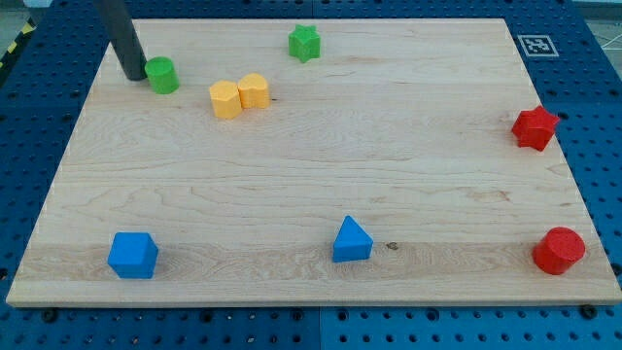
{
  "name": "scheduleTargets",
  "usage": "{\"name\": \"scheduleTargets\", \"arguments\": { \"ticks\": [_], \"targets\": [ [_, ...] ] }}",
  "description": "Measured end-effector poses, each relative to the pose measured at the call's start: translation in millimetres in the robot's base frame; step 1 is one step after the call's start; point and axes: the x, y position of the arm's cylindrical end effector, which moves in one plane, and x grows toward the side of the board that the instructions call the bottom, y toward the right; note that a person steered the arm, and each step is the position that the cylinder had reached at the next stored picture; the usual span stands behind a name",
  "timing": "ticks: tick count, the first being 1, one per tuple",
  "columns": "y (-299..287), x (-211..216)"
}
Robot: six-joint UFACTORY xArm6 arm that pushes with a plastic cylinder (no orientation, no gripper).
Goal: Slide the green circle towards the top center
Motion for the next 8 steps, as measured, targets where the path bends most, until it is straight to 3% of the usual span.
{"name": "scheduleTargets", "arguments": {
  "ticks": [1, 2, 3, 5, 8],
  "targets": [
    [-20, 9],
    [-34, 44],
    [-8, 62],
    [54, -7],
    [-13, -36]
  ]
}}
